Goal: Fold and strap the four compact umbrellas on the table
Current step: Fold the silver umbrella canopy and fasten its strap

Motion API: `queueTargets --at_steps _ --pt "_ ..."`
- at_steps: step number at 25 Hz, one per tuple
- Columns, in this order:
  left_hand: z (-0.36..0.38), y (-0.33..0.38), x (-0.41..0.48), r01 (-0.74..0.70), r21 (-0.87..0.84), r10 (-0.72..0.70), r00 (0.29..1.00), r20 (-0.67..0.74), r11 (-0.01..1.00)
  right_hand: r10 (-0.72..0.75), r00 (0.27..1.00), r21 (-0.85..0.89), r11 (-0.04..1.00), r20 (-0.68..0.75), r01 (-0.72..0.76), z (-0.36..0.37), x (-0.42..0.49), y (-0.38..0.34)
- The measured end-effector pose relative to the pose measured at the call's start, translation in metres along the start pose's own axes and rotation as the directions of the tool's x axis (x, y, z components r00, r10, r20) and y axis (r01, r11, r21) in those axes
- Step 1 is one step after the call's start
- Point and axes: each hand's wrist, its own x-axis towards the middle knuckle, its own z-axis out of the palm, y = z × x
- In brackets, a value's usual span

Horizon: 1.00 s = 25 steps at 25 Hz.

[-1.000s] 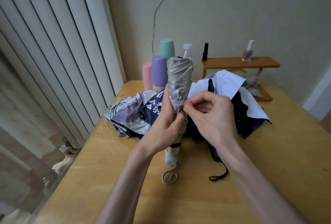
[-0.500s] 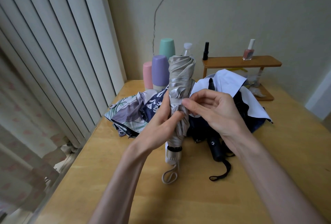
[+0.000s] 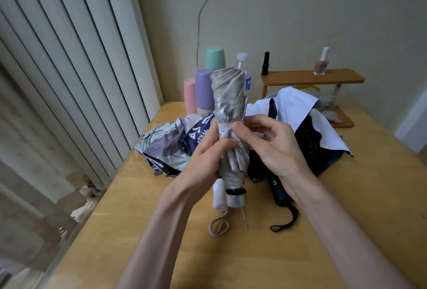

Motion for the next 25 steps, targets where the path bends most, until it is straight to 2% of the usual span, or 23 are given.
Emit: queueTargets --at_steps 3,5,7,8,10,11,13,17,21,25 --pt "0.005 0.003 0.005 0.017 -0.112 -0.022 0.999 -0.035 0.994 0.053 0.994 0.075 0.995 0.1 -0.06 0.009 -0.004 0.0" --pt "0.003 0.006 0.008 0.01 -0.096 -0.016 0.998 -0.068 0.995 0.036 0.994 0.116 0.992 0.106 -0.049 0.014 -0.006 -0.001" --pt "-0.004 0.012 0.008 -0.103 0.134 0.122 0.982 -0.142 0.986 0.03 0.994 0.169 0.985 0.106 -0.048 0.015 -0.007 -0.002" --pt "-0.008 0.015 0.006 -0.171 0.284 0.232 0.953 -0.196 0.944 0.032 0.994 0.188 0.981 0.107 -0.052 0.014 -0.008 -0.002" --pt "-0.015 0.019 0.004 -0.276 0.521 0.458 0.85 -0.26 0.808 0.037 0.996 0.182 0.982 0.086 -0.053 0.013 -0.007 -0.002" --pt "-0.016 0.02 0.003 -0.306 0.61 0.541 0.805 -0.244 0.731 0.034 0.997 0.159 0.986 0.074 -0.046 0.013 -0.006 -0.001" --pt "-0.015 0.022 0.003 -0.328 0.697 0.608 0.77 -0.193 0.637 0.011 0.998 0.107 0.994 0.068 -0.019 0.013 -0.006 0.0" --pt "-0.009 0.02 0.005 -0.322 0.63 0.579 0.775 -0.254 0.707 -0.047 0.996 0.059 0.997 0.07 0.043 0.015 -0.007 0.002" --pt "-0.016 0.02 0.006 -0.268 0.595 0.492 0.833 -0.252 0.758 -0.082 0.993 0.011 0.997 0.08 0.081 0.019 -0.009 0.007" --pt "-0.031 0.028 0.004 -0.239 0.62 0.455 0.864 -0.215 0.747 -0.046 0.99 0.017 0.999 0.137 0.044 0.017 -0.009 0.005"
